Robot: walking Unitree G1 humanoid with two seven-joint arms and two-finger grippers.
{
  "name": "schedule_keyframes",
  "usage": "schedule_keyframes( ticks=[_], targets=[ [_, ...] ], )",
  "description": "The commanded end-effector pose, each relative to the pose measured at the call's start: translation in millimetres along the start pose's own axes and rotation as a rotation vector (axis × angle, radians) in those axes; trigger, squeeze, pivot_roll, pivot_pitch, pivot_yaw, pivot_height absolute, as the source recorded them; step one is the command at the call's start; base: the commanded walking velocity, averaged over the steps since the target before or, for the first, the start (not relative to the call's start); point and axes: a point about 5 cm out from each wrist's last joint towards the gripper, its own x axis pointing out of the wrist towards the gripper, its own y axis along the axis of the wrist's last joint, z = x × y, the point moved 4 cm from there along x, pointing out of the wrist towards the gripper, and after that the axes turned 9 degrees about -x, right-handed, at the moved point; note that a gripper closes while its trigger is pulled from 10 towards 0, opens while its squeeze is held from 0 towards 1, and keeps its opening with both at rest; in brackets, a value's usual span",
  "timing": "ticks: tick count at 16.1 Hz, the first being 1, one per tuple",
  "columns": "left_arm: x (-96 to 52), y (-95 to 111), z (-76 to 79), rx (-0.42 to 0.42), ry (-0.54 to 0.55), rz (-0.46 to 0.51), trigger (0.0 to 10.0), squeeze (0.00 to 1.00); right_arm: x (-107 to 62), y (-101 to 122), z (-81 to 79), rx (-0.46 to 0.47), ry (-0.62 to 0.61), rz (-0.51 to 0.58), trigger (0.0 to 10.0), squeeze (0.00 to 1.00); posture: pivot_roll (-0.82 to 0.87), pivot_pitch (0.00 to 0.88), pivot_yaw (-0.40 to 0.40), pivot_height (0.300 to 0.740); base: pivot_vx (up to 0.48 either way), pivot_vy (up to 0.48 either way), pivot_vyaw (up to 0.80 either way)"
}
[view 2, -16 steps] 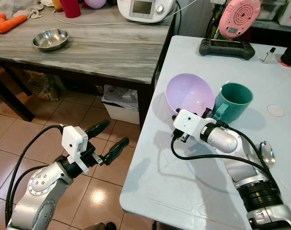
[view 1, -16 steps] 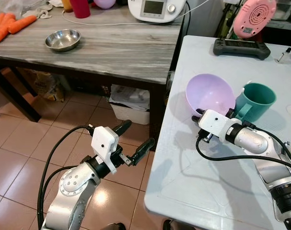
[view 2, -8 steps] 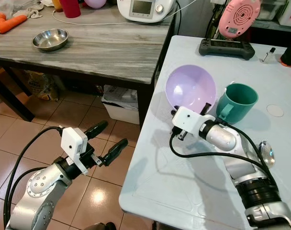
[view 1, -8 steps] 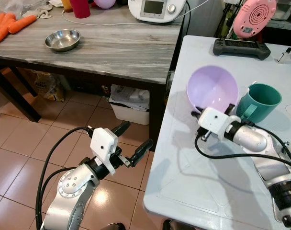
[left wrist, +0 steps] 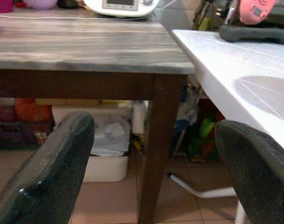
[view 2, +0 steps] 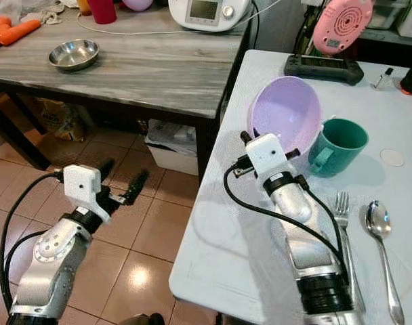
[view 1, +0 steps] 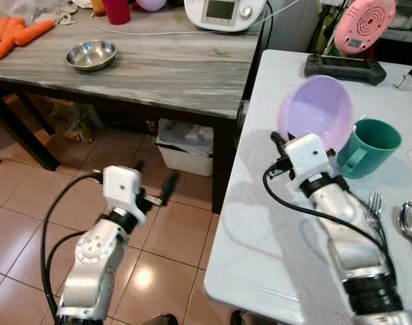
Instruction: Setting the table
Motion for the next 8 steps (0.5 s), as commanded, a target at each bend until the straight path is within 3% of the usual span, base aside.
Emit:
schedule_keyframes(
  ticks=[1,4,8],
  targets=[
    [-0.3,-2,-4.3,-0.007,0.016,-0.001,10.0,0.00,-1.8,5,9.9,0.027,-0.072,-0.002,10.0,0.00,-0.14,0.145,0.040,0.740,0.000,0.000,0.00],
    [9.3,1,-2.6,-0.019,-0.003,0.013,10.0,0.00,-1.2,8,7.5,0.042,-0.088,-0.005,10.0,0.00,-0.15,0.135,0.050,0.740,0.000,0.000,-0.76],
    [13.4,3,-2.5,-0.014,-0.013,0.024,10.0,0.00,-3.4,3,15.4,0.051,-0.115,-0.028,10.0,0.00,-0.15,0.131,0.047,0.740,0.000,0.295,-0.80]
  ],
)
